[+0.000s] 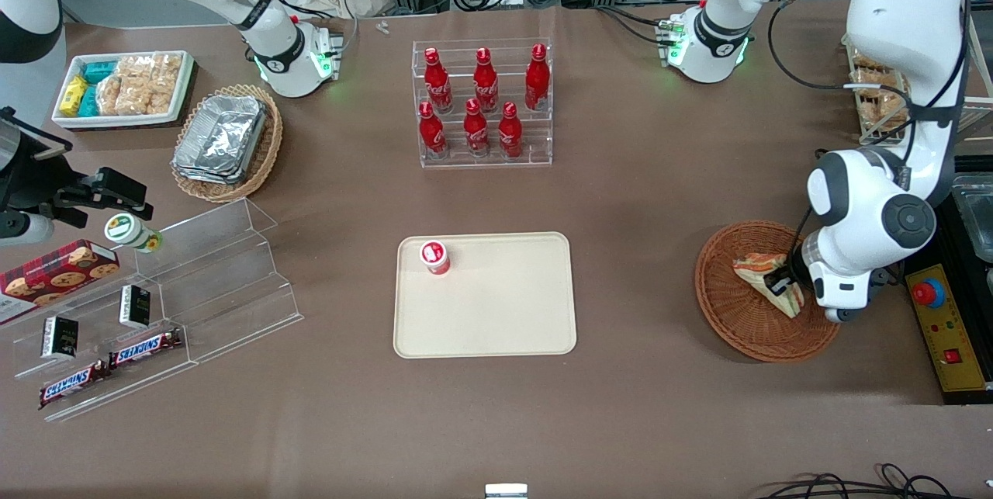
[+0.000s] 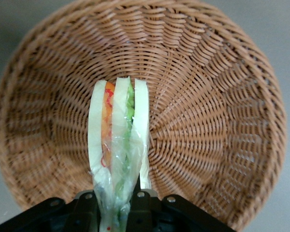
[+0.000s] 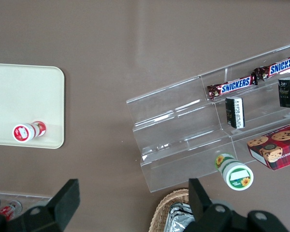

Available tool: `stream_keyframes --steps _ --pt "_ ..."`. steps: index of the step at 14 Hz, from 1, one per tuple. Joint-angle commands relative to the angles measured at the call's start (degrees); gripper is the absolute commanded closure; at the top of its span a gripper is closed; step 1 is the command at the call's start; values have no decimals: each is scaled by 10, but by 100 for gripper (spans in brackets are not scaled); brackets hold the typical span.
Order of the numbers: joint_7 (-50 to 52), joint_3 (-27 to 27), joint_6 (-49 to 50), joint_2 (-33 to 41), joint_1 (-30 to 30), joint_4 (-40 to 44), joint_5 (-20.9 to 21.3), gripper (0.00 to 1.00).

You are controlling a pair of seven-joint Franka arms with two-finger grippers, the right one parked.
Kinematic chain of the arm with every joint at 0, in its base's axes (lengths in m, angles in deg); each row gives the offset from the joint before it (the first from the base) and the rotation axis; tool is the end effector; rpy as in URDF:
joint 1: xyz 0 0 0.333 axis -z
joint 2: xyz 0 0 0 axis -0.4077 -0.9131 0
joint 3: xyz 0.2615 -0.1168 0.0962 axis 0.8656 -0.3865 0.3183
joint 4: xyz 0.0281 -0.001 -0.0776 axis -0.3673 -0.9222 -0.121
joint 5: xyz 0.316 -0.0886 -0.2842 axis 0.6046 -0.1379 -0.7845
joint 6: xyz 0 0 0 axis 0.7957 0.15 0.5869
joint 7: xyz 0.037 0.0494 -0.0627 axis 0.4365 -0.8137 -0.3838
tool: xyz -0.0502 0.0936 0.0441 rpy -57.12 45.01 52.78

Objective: Place sandwich from basket to tray
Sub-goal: 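Lift the sandwich and carry it toward the cream tray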

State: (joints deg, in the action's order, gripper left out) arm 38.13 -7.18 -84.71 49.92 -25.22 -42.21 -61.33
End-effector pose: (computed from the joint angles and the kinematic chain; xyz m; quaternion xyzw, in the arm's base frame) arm 0.6314 0.0138 0.2242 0.9365 0.3499 -0.0239 0.0010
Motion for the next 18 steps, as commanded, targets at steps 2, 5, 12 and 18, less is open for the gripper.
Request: stream_keyframes --steps 2,5,12,18 --pt "21 -4 171 74 3 67 -1 100" --pt "21 -26 332 82 9 192 2 100" --pt "-35 -145 399 79 11 265 6 100" --pt "-35 -198 387 36 87 292 22 99"
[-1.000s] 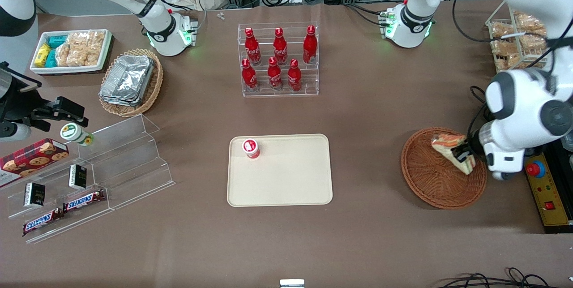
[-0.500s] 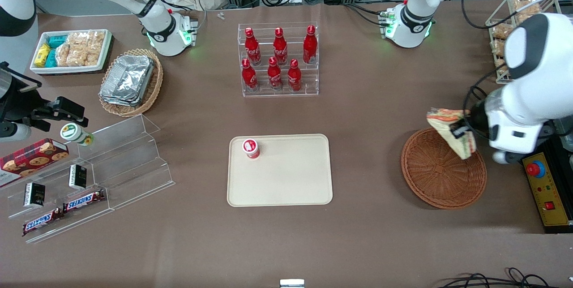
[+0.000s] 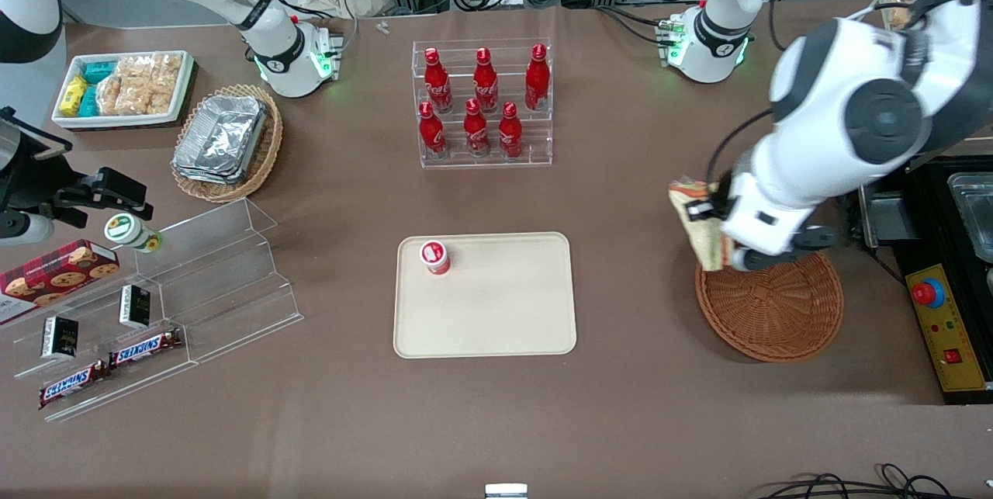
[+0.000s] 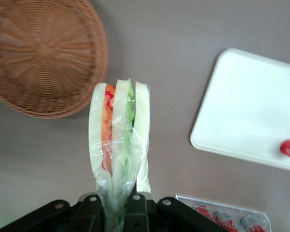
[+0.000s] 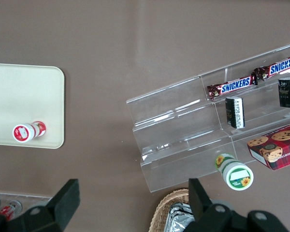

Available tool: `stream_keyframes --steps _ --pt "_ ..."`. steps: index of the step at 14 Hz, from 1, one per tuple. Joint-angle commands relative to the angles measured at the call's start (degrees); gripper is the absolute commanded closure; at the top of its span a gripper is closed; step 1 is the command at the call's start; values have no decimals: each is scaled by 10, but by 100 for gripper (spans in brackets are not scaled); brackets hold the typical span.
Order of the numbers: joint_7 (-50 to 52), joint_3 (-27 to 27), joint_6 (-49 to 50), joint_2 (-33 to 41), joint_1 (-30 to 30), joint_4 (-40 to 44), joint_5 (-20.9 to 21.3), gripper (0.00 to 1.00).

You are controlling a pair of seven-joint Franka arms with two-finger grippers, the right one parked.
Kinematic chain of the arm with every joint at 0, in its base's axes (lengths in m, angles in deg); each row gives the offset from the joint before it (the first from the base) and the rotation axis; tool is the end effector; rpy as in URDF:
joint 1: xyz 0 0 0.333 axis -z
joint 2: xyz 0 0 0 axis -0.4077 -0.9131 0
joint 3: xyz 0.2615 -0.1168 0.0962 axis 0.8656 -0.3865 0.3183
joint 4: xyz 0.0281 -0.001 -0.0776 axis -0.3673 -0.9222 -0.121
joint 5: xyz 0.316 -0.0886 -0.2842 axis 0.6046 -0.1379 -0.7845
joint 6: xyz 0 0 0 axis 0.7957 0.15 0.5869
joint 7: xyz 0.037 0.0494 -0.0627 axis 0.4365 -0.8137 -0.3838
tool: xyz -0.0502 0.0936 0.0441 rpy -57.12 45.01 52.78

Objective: Place sandwich from basket to tray
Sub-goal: 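Lift the sandwich and carry it toward the cream tray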

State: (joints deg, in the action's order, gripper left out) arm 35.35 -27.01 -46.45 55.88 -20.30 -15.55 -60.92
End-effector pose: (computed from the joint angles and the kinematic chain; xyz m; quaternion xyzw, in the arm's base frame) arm 0.6158 -0.2464 0.4771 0.9902 0.1122 -0.0822 0.0157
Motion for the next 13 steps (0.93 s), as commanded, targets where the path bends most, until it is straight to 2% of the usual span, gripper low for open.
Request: stream_keyframes --steps 1,3,5,8,10,13 --pt "-7 0 -7 -31 51 25 39 97" --pt "-1 1 -39 -55 97 25 78 97" --pt "1 0 -77 -86 108 25 76 100" --pt "28 2 -167 -145 144 25 80 100" --pt "38 1 -227 -177 146 24 78 100" --pt "37 4 -275 -228 169 26 80 100"
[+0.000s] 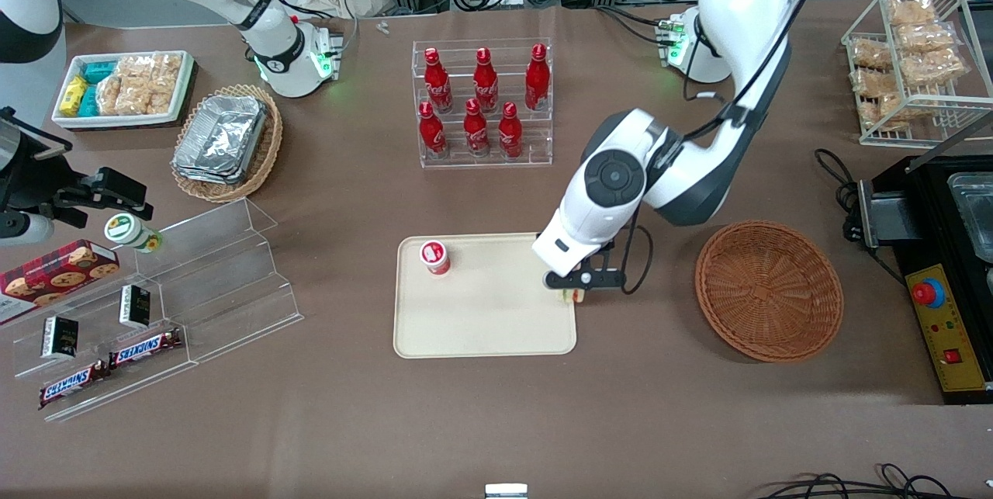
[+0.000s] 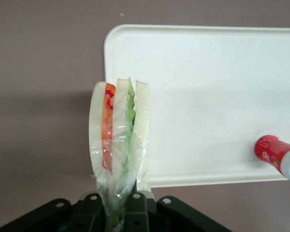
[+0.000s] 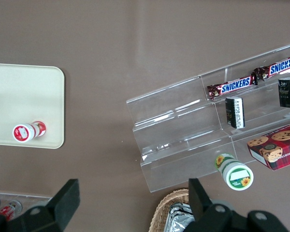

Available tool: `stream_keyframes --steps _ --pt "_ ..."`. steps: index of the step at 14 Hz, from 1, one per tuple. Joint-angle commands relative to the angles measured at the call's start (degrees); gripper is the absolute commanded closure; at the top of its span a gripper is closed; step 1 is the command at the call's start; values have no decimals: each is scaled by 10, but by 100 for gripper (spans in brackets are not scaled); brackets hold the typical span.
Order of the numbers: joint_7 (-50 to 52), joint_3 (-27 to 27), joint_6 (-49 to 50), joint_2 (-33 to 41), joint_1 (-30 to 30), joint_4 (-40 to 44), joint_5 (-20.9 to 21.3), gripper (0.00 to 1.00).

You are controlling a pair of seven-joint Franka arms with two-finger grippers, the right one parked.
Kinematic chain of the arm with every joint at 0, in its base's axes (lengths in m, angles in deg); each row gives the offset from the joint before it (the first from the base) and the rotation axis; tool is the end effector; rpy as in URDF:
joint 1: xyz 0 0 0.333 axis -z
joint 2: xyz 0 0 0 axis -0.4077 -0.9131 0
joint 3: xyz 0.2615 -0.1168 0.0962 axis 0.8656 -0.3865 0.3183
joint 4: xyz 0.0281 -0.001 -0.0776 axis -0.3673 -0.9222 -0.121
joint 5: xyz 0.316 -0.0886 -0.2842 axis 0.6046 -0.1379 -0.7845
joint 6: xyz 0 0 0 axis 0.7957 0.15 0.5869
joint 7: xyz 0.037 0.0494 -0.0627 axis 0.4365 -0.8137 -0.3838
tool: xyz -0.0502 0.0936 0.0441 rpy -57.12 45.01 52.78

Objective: Place sandwich from basket to tray
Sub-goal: 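Lift the sandwich and carry it toward the cream tray, then lower the sandwich onto the tray and open the left gripper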

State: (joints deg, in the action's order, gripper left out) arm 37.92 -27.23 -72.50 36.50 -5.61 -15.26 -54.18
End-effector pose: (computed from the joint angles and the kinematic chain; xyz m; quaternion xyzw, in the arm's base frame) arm 0.6007 -0.4243 0.2879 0.9985 0.0062 -0.0280 0.0473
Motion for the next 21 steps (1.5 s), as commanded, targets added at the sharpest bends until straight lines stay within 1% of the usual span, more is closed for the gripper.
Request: stream_keyframes --steps 1,4,6,7,8,9,10,11,13,14,16,17,21 --pt "10 7 -31 -52 23 23 11 100" --pt "1 8 -53 -80 23 24 15 100" --pt "5 8 -54 -94 23 29 41 100" --pt "5 7 -54 -98 23 30 44 100" --pt "5 8 -54 -99 23 33 45 95" --pt "9 8 -55 -99 24 35 45 66" --pt "9 8 -55 -99 24 35 45 12" --pt "11 7 -55 -96 24 35 45 1" --pt "24 7 -47 -78 19 34 37 0" --pt "39 7 -25 -59 17 30 36 0" --pt "32 8 78 -15 12 38 33 0" --pt "27 7 122 13 -2 37 34 0" --pt "-92 6 257 110 -54 37 32 0"
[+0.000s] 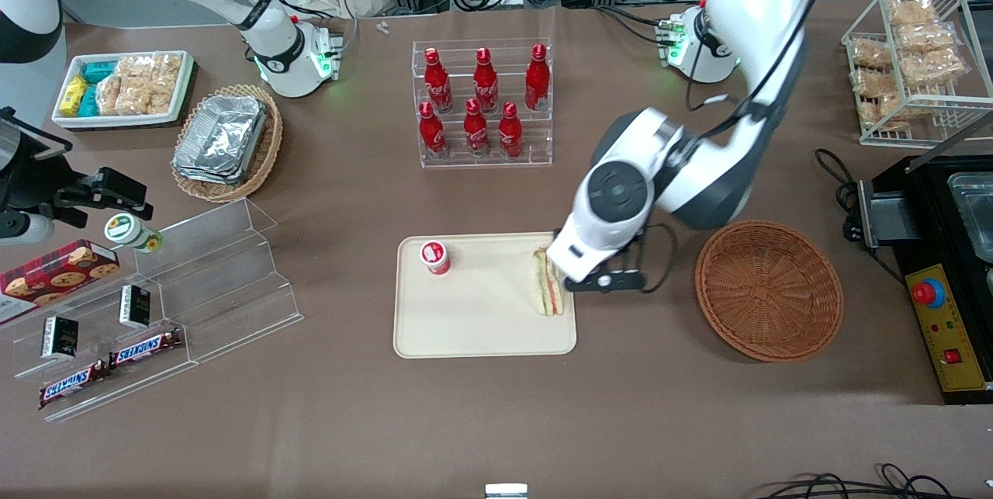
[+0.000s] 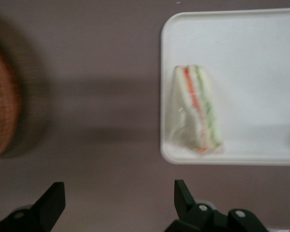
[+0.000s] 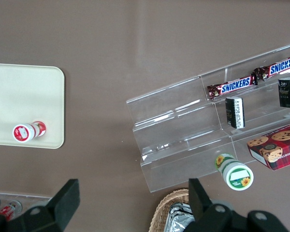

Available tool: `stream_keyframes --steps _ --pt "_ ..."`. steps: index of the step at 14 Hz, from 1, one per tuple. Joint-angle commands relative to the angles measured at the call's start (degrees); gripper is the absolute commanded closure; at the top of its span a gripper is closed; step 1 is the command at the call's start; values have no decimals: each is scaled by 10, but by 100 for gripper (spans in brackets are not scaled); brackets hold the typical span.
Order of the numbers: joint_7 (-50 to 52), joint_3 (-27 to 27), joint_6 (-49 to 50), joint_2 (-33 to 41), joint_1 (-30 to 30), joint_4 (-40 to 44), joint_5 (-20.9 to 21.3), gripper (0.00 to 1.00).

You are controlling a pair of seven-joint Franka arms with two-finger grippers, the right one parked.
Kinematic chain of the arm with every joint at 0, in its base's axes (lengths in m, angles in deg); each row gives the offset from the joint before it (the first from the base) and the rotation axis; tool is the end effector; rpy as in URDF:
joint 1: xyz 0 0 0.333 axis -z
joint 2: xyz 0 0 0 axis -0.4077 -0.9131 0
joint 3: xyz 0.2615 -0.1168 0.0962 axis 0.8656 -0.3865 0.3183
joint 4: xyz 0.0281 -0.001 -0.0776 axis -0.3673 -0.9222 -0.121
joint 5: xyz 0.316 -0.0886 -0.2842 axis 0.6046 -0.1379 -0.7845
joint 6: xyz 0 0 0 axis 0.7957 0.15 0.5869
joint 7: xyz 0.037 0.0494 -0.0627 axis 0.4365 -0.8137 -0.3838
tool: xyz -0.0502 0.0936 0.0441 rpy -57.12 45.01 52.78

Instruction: Place sandwich from basket to tray

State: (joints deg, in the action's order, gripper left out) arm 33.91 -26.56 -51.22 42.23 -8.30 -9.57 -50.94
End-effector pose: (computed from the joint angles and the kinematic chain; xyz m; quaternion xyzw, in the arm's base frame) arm 0.6118 -0.3655 0.3759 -0.9965 0.0095 0.0714 0.0421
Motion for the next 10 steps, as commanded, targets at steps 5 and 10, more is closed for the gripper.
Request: stream_keyframes --steps 5,10 --pt "-191 2 132 134 -117 -17 1 0" --pt "-229 -1 164 171 -204 -17 -5 0"
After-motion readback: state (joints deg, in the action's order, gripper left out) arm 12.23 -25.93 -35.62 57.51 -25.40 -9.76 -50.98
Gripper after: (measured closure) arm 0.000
